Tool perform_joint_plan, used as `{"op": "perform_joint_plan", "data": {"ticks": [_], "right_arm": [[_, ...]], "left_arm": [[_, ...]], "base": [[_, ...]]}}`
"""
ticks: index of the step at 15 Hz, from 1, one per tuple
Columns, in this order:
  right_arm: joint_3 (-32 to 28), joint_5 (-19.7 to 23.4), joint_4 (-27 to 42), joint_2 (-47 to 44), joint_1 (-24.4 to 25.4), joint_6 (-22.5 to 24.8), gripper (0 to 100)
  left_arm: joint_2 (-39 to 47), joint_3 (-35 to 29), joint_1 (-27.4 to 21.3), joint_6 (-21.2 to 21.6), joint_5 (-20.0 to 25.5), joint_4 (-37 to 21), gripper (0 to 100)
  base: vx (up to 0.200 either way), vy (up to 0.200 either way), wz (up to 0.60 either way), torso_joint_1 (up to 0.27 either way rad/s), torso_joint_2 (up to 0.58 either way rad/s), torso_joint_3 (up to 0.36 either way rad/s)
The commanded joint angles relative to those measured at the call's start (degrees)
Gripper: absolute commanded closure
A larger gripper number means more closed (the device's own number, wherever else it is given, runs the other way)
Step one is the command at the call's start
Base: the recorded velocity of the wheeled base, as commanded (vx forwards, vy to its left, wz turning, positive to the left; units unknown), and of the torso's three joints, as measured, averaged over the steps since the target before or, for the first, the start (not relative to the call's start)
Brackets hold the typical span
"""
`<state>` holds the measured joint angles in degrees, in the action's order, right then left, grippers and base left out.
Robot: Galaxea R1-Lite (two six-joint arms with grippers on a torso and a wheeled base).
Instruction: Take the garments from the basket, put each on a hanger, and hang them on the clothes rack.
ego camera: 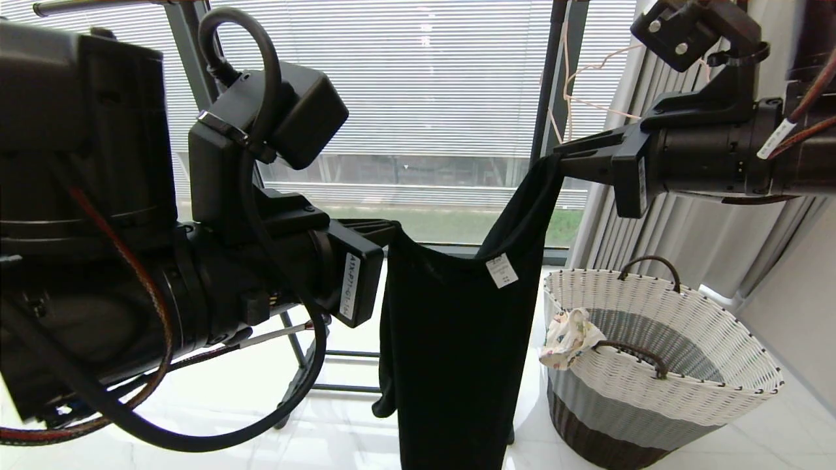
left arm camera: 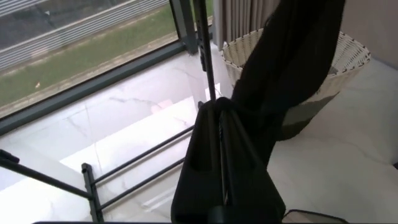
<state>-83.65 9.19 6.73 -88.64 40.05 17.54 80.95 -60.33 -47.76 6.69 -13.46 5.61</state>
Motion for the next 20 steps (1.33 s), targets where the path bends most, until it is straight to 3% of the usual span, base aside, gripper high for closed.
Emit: {"op": "perform_joint_plan", "data": {"ticks": [1, 3, 5, 7, 9, 10, 13, 14, 16, 18, 20], "right_arm": [[1.6, 0.1, 0.1, 2.2, 0.0, 0.0, 0], [7.1, 0.1, 0.4, 5.8, 0.0, 0.0, 0], [14.7, 0.0, 3.1, 12.2, -0.3, 0.0, 0], [19.5, 0.9, 7.9, 17.6, -2.4, -0.5, 0], [22.4, 1.3, 8.1, 20.3, -5.6, -2.6, 0], [23.6, 1.2, 8.1, 21.6, -9.3, -4.4, 0], [26.6, 0.9, 10.1, 23.4, -22.2, -4.2, 0], [28.2, 0.8, 10.7, 23.8, -30.5, -3.2, 0], [31.2, 1.4, 9.6, 24.0, -41.2, -1.1, 0], [35.7, 2.3, 3.7, 23.9, -46.5, -1.0, 0], [40.7, 2.2, -4.2, 23.5, -47.3, -0.9, 0]], "left_arm": [[0.4, 0.0, 1.0, 0.0, -0.2, 0.0, 100], [0.6, 0.0, 2.9, 0.5, -0.2, 0.0, 100], [0.7, 0.7, 6.7, 3.9, -0.2, 0.0, 100], [0.6, 3.9, 11.2, 7.4, -0.3, 0.1, 100], [-0.1, 5.8, 12.4, 7.6, -0.2, 0.2, 100], [-0.9, 7.0, 13.7, 7.5, -0.2, 0.2, 100], [-5.2, 10.9, 19.7, 7.6, -0.2, 0.2, 100], [-8.6, 13.5, 26.4, 7.5, -0.2, 0.2, 100], [-15.5, 19.9, 40.0, 6.8, 0.5, 0.2, 100], [-22.7, 25.8, 48.1, 5.7, 2.9, 0.2, 100], [-25.9, 28.1, 50.3, 4.3, 3.7, 0.2, 100]], "base": [[0.0, 0.0, 0.0, 0.0, 0.0, 0.0], [0.0, 0.0, 0.0, 0.0, 0.0, 0.0], [0.0, 0.0, 0.0, 0.0, 0.0, 0.0], [0.0, 0.0, 0.0, 0.0, 0.0, 0.0], [0.0, 0.0, 0.0, 0.0, 0.0, 0.0], [0.0, 0.0, 0.0, 0.0, 0.0, 0.0], [0.0, 0.0, 0.0, 0.0, 0.0, 0.0], [0.0, 0.0, 0.0, 0.0, 0.0, 0.0], [0.0, 0.0, 0.0, 0.0, 0.0, 0.0], [0.0, 0.0, 0.0, 0.0, 0.0, 0.0], [0.0, 0.0, 0.0, 0.0, 0.0, 0.0]]}}
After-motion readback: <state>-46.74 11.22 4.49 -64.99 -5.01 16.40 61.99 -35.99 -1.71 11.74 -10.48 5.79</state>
